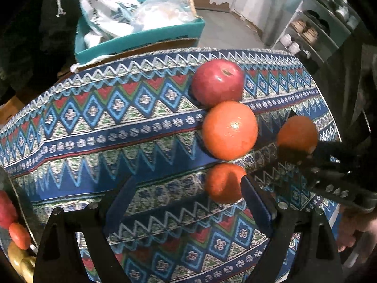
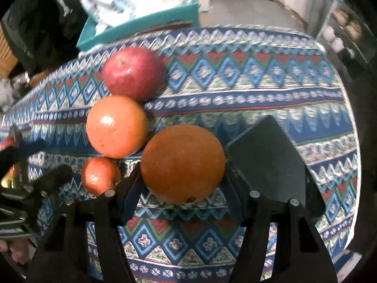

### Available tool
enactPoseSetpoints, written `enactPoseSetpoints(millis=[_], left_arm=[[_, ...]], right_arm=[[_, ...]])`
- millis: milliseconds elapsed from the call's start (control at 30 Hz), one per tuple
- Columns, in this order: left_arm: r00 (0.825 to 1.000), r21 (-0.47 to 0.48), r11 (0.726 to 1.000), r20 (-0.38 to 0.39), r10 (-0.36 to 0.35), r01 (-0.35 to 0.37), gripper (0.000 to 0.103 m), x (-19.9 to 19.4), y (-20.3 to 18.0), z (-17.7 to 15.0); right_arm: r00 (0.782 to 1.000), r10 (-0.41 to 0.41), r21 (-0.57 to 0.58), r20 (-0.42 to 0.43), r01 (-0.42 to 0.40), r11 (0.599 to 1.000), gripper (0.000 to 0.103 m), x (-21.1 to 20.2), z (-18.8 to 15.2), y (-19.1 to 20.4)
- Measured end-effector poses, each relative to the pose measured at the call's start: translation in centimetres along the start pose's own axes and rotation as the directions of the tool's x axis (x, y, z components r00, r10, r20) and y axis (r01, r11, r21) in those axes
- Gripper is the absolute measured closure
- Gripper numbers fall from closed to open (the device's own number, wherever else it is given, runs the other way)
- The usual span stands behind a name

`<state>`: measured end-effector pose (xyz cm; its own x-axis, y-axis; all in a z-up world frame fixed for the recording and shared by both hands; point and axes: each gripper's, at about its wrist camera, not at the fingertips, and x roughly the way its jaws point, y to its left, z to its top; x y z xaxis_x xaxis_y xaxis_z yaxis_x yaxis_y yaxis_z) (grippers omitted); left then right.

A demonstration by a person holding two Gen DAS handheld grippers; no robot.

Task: Organize fruits
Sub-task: 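Grasp a tangerine with the left tool while the right tool grasps a large orange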

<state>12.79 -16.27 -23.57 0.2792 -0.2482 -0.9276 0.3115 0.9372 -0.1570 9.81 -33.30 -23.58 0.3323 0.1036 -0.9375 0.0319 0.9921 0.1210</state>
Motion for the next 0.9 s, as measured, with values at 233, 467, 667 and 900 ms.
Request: enactPoseSetpoints(millis=[233,467,667,900], left_arm=[[0.999,0.037,0.999,-0.034,-0.008,0.009,0.012,1.6,-1.7,-0.5],[0.998,0.012,1.000,-0.061,-0.017,0.018,0.012,2.9,-2.1,-0.3],[0.996,-0.001,1.000,-0.080,-0.024,0.024,0.029,3.8,-2.0,-0.2],[0.995,0.048,0.997,-0.078,-0.056,0.060,0.057,3.7,-3.5,-0.2]], right_arm=[[0.999,-0.021,0.026,0.032,0.021,0.999,0.040,-2.0,-0.9,-1.6],[1.000,-0.010,0.049,0.027,0.009,0.999,0.040,-2.0,-1.4,-2.2],[1.000,-0.005,0.056,0.022,0.004,0.998,0.040,-2.0,-1.6,-2.4],[1.000,-0.005,0.046,0.021,0.004,0.999,0.040,-2.0,-1.5,-2.2]])
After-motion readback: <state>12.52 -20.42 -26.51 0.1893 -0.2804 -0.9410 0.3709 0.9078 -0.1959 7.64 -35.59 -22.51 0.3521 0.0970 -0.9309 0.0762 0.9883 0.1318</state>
